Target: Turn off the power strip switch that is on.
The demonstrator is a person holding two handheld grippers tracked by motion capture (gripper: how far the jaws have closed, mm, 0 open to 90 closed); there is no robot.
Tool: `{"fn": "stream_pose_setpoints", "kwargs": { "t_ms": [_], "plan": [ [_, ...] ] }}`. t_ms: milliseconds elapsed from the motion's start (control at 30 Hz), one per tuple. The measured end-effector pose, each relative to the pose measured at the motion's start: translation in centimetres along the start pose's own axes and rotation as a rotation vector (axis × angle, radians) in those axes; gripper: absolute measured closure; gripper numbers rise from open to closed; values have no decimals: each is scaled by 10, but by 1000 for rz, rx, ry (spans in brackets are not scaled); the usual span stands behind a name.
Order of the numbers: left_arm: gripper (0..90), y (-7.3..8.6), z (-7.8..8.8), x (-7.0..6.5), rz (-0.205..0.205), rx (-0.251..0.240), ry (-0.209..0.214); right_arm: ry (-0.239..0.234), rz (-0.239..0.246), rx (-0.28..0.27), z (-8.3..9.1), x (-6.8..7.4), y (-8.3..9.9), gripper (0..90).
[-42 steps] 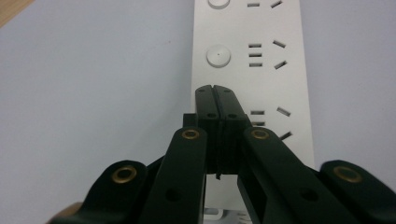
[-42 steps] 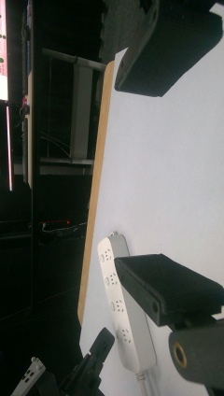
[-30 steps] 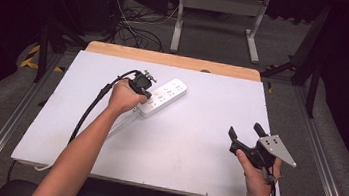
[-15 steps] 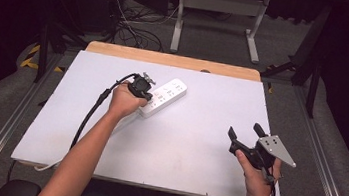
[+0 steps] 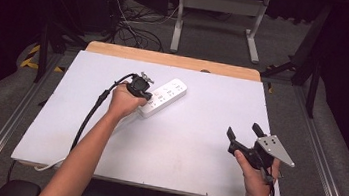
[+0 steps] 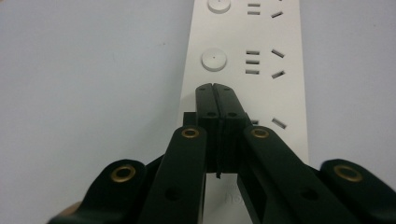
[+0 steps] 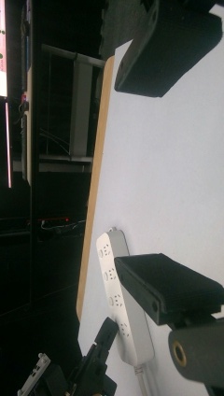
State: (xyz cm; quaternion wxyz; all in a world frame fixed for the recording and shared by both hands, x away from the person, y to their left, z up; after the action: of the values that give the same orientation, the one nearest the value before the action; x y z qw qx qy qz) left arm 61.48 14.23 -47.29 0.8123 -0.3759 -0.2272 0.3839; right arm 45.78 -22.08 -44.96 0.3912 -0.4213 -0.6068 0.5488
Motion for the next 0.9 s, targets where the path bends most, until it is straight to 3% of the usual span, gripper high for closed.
{"fn": "stream_pose_setpoints", "kwargs": {
  "t_ms": [200,400,500,600,733,800,833,900],
  "plan": [
    [900,0,1,1,13,1,10,5,-5,2,1,-2,0,141],
    [900,-2,0,0,-7,14,5,13,-9,1,2,-4,1,142],
    [900,-3,3,4,33,-4,24,14,-9,2,2,-4,1,143],
    [900,-1,6,7,40,-11,28,10,-7,4,2,-3,1,144],
    [900,-1,15,12,82,-87,38,14,-12,6,3,-3,2,145],
    [900,-2,23,17,87,-125,24,15,-14,6,3,-4,2,145],
    [900,-2,33,23,109,-165,12,15,-10,3,3,-4,1,145],
    [900,-2,39,27,113,-185,4,16,-7,1,3,-4,1,145]
  ]
}}
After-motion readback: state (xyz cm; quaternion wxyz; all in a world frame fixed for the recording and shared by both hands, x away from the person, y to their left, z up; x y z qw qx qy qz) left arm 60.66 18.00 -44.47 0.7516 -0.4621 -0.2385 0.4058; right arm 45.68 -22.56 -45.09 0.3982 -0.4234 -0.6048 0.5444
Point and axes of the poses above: each handheld gripper's, and its own axes: z roughly backward along the jaws, y roughly out of its underside, x roughly to its left, the point moved 3 cm from there along -z, roughly forward along the jaws, and after that the axes turned 13 degrees about -x, right-handed, at the moved point
